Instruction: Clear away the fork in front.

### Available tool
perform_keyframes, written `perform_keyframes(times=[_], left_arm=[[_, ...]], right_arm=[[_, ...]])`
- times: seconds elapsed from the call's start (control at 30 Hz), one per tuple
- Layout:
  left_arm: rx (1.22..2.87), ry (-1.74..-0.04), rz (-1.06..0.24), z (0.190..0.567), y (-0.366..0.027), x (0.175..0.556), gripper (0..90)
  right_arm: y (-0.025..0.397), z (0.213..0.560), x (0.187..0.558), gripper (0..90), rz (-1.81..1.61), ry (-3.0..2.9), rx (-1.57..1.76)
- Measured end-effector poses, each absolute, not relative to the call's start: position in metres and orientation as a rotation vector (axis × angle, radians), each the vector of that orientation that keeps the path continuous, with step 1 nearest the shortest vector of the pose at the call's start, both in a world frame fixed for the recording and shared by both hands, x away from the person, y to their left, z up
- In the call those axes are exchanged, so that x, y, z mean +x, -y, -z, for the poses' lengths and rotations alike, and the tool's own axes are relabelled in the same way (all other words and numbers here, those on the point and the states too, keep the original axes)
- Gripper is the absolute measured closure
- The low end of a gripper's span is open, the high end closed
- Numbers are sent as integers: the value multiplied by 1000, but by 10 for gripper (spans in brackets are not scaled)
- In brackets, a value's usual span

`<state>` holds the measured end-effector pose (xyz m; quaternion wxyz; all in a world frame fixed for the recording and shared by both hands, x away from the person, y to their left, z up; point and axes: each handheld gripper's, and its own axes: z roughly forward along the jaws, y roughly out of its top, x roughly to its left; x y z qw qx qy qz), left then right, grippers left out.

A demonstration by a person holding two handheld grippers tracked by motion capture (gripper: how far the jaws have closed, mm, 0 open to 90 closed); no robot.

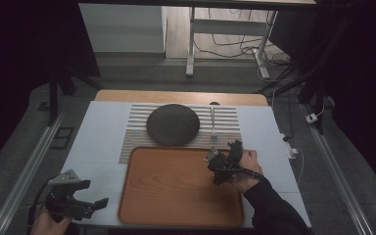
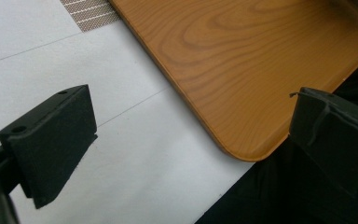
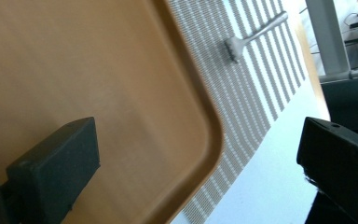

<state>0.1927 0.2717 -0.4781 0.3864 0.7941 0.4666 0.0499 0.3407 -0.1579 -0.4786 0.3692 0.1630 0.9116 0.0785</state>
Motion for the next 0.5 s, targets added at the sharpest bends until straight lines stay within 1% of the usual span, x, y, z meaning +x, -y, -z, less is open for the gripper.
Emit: perform_keyframes(times=[0.23, 0.43, 0.5], left_arm=[[2023, -1189, -128, 478, -271, 193, 6], [2025, -1187, -125, 478, -272, 193, 6], [2025, -1186, -123, 478, -272, 193, 6]], right_arm=[[154, 479, 359, 0, -169, -2319, 401], [150, 479, 378, 62, -142, -2287, 387], [149, 479, 381, 68, -144, -2287, 382]])
